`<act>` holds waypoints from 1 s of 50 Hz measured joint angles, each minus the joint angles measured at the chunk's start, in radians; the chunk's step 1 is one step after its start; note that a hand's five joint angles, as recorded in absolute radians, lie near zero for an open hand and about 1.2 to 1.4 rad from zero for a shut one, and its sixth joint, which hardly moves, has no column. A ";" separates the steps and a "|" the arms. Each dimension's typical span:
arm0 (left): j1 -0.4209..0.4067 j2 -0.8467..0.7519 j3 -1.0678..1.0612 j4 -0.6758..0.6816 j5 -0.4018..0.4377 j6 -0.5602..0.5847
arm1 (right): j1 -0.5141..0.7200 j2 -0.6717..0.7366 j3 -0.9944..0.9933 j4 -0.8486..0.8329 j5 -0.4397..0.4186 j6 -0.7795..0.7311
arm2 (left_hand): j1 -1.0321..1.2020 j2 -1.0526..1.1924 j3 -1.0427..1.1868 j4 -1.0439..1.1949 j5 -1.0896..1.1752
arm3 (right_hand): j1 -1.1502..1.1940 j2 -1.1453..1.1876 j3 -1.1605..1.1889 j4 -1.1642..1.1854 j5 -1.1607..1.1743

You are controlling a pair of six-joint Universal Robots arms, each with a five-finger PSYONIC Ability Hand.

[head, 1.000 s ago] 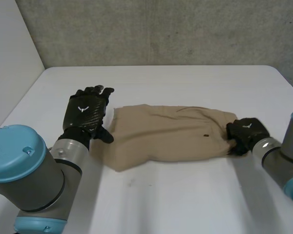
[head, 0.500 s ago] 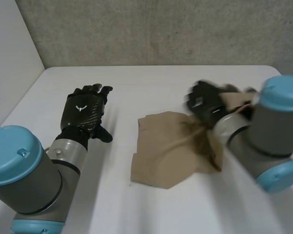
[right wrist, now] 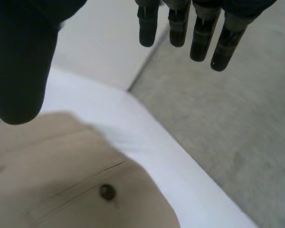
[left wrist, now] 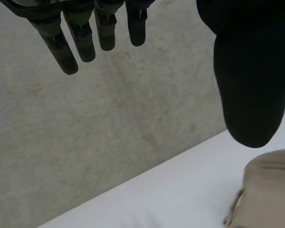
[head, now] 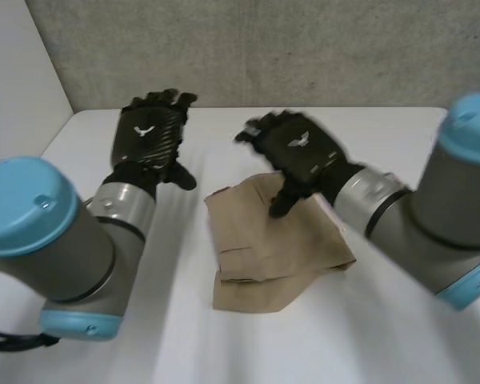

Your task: Fold the shorts.

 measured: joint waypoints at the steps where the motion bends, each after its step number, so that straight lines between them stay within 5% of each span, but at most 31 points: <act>1: -0.005 -0.010 0.012 -0.004 0.002 0.000 | -0.011 -0.003 -0.004 0.006 0.002 0.031 | 0.000 0.000 0.000 0.000 0.000 | 0.000 0.000 0.000 0.000 0.000; 8: -0.095 -0.190 0.195 -0.139 0.023 -0.009 | -0.091 0.053 -0.047 0.117 0.037 0.155 | 0.002 0.000 0.000 0.000 0.000 | 0.000 0.000 0.000 0.000 0.000; 20: -0.148 -0.496 0.469 -0.549 -0.026 -0.087 | -0.106 0.325 -0.153 0.223 0.077 0.026 | 0.001 0.000 0.000 0.000 0.000 | -0.004 0.000 0.000 0.000 0.000; 26: -0.144 -0.538 0.498 -0.625 -0.033 -0.095 | -0.105 0.383 -0.188 0.282 0.082 -0.064 | 0.001 0.000 0.000 0.000 0.000 | -0.013 0.000 -0.006 0.000 0.000; 44: -0.145 -0.269 0.484 -0.621 -0.027 -0.091 | -0.105 0.167 -0.198 0.275 0.179 -0.066 | -0.004 0.000 -0.009 0.000 0.000 | -0.045 -0.006 -0.019 0.000 0.000; 50: -0.059 -0.026 0.462 -0.635 -0.030 -0.088 | -0.106 -0.040 -0.228 0.229 0.353 0.055 | -0.005 0.000 -0.009 0.000 0.000 | -0.045 -0.006 -0.019 0.000 0.000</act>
